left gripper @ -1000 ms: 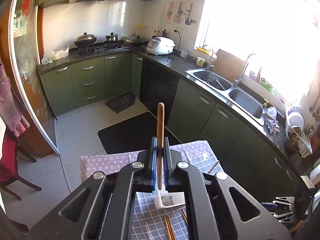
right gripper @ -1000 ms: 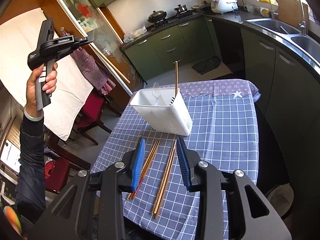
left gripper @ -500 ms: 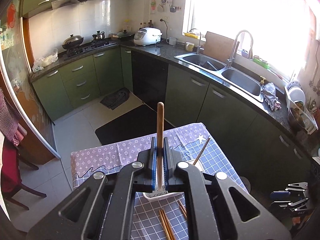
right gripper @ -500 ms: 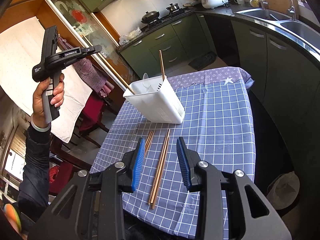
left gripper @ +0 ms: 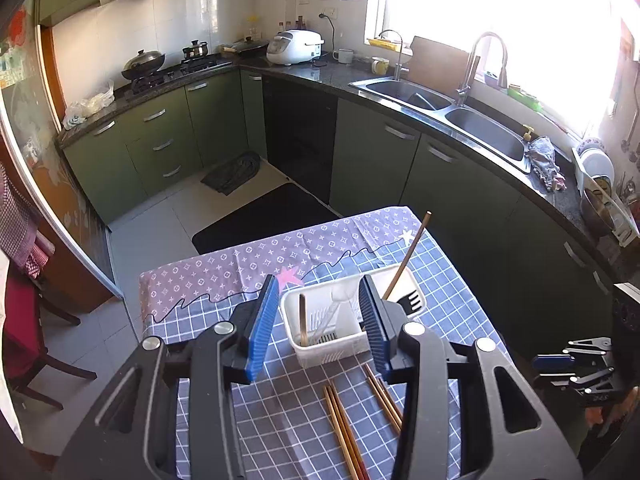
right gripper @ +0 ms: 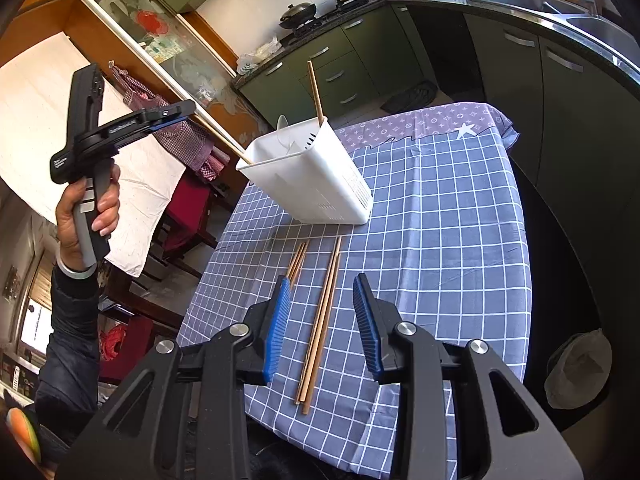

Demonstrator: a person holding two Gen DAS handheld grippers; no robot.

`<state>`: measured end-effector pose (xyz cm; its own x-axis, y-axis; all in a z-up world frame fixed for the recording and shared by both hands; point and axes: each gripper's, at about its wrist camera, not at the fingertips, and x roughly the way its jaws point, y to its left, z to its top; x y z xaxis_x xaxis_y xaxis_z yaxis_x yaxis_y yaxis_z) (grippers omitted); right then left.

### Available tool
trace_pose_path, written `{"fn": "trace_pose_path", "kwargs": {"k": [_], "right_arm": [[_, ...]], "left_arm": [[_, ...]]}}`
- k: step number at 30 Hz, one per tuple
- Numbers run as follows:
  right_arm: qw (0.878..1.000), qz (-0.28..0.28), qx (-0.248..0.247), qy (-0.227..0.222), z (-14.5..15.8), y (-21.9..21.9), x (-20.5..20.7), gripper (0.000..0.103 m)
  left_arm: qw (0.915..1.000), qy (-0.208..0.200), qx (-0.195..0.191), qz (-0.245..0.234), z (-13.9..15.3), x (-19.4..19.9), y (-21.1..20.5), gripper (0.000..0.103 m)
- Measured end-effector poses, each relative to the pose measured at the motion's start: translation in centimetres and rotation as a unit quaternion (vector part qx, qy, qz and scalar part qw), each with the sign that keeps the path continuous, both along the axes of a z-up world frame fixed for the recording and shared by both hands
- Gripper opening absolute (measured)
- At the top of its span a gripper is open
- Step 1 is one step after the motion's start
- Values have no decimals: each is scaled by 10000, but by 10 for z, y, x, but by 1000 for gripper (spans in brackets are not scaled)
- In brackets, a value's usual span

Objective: Organize utensils
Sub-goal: 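Lower the left tool onto a wooden chopstick on the cloth and close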

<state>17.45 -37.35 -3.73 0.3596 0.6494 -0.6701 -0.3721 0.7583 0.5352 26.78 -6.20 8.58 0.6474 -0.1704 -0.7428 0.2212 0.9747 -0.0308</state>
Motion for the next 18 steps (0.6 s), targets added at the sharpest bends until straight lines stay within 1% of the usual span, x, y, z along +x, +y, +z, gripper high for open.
{"fn": "trace_pose_path", "kwargs": {"k": [3,5,7,10,12,14,15,16,18], "right_arm": [[9999,44,-160,34,-11,8,3,34],[9995,114,-270,86,-19,17,3,34],[9987,176,-455,131,-28,26,4,34],[9969,259,-727,155,-40,39,4,34],[9963,346,-749,232,-48,43,4,34],[9955,390,-823,275,-55,49,4,34],[9950,419,-848,308,-59,50,4,34],[9943,469,-882,363,-63,53,4,34],[9933,511,-934,439,-71,55,2,34]], "left_arm": [[9995,324,-58,11,-8,-22,7,40],[9983,585,25,67,-24,-37,11,40],[9953,957,74,92,-50,-50,15,40],[9881,1525,181,74,-96,-63,15,38],[9810,1921,258,52,-131,-66,11,30],[9714,2363,214,46,-165,-61,7,20],[9673,2530,193,58,-179,-58,5,17],[9638,2660,191,64,-192,-55,3,15],[9603,2778,231,81,-209,-48,-3,14]]}}
